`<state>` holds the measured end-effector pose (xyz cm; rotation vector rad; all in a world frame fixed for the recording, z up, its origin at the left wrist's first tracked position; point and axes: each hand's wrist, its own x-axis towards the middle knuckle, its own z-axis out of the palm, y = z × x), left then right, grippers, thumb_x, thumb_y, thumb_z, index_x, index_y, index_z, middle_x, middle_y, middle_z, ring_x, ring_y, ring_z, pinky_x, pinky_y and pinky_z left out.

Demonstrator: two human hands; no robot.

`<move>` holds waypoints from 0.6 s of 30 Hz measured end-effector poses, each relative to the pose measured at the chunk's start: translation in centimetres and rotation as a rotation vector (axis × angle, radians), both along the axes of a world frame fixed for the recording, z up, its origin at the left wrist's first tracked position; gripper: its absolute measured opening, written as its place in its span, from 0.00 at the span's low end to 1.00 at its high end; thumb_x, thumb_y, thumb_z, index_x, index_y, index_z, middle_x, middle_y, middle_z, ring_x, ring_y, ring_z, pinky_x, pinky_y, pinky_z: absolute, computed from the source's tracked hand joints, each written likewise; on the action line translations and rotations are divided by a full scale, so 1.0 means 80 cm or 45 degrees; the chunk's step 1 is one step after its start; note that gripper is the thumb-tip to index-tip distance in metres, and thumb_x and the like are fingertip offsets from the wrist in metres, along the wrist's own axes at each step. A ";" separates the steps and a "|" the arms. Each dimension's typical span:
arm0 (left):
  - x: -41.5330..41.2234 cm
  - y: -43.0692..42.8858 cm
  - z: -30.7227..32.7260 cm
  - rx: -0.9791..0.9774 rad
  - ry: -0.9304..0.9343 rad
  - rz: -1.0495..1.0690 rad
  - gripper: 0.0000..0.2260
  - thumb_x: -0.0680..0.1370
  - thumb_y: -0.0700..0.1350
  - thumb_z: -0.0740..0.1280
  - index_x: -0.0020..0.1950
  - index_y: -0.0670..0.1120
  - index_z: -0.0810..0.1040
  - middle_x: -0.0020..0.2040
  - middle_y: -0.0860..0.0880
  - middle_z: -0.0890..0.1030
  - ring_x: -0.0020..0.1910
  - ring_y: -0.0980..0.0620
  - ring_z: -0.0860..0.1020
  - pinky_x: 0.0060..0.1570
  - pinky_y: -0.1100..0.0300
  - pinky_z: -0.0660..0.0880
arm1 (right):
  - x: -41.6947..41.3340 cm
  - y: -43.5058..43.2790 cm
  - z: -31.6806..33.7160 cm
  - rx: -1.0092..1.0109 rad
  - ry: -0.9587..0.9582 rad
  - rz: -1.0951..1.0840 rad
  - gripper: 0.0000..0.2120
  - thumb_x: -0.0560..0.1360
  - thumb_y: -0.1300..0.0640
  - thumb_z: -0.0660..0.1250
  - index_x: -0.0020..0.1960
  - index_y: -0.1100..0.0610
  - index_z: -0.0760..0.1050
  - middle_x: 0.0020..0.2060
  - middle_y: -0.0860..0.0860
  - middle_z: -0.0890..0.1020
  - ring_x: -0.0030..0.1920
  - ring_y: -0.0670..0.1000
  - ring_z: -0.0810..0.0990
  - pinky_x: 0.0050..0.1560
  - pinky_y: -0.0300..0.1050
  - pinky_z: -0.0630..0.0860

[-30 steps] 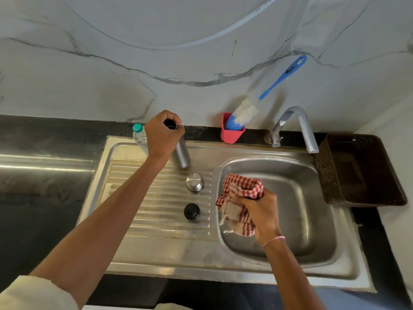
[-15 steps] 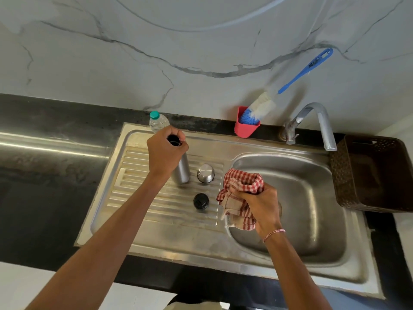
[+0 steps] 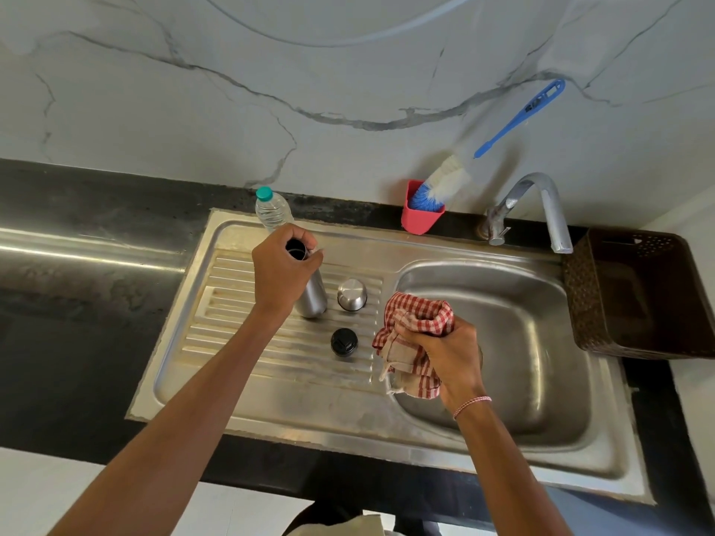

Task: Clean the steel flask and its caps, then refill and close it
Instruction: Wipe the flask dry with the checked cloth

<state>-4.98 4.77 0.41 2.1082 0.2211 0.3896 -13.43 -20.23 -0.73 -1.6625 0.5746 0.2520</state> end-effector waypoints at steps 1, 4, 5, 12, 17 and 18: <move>-0.002 0.001 0.000 -0.003 -0.004 -0.011 0.10 0.70 0.38 0.81 0.46 0.44 0.81 0.42 0.52 0.83 0.42 0.56 0.81 0.46 0.65 0.79 | 0.000 0.001 0.002 0.010 -0.003 0.003 0.15 0.67 0.59 0.82 0.49 0.50 0.83 0.43 0.47 0.88 0.45 0.48 0.87 0.53 0.53 0.84; -0.006 0.005 -0.001 0.033 0.003 -0.034 0.13 0.70 0.42 0.82 0.49 0.46 0.81 0.44 0.53 0.84 0.44 0.57 0.82 0.47 0.66 0.79 | -0.001 0.001 0.008 0.072 -0.021 0.018 0.14 0.68 0.61 0.81 0.51 0.52 0.83 0.43 0.46 0.88 0.44 0.46 0.87 0.51 0.49 0.85; -0.006 0.006 -0.002 0.046 0.013 -0.042 0.14 0.70 0.43 0.82 0.50 0.46 0.81 0.45 0.53 0.84 0.44 0.57 0.82 0.48 0.65 0.79 | -0.001 0.000 0.011 0.091 -0.029 0.026 0.14 0.68 0.62 0.81 0.51 0.52 0.83 0.43 0.46 0.88 0.44 0.45 0.87 0.50 0.47 0.84; -0.021 0.000 0.008 0.421 -0.191 0.019 0.19 0.74 0.53 0.79 0.60 0.49 0.78 0.63 0.49 0.80 0.67 0.48 0.74 0.68 0.46 0.71 | -0.005 -0.008 0.028 0.246 -0.101 0.104 0.15 0.68 0.64 0.80 0.54 0.56 0.84 0.46 0.49 0.88 0.47 0.48 0.88 0.47 0.43 0.84; -0.067 -0.067 0.050 0.026 0.077 -0.387 0.19 0.81 0.56 0.68 0.66 0.46 0.76 0.57 0.53 0.81 0.56 0.55 0.80 0.54 0.54 0.80 | -0.005 -0.018 0.047 0.520 -0.178 0.202 0.20 0.68 0.68 0.79 0.59 0.63 0.81 0.53 0.58 0.87 0.55 0.59 0.86 0.53 0.53 0.83; -0.076 -0.083 0.057 -0.203 0.395 -0.468 0.25 0.79 0.63 0.66 0.71 0.49 0.74 0.59 0.55 0.81 0.58 0.54 0.80 0.54 0.55 0.80 | -0.005 -0.021 0.050 0.617 -0.175 0.211 0.21 0.68 0.69 0.78 0.61 0.65 0.80 0.55 0.61 0.86 0.56 0.61 0.85 0.56 0.56 0.82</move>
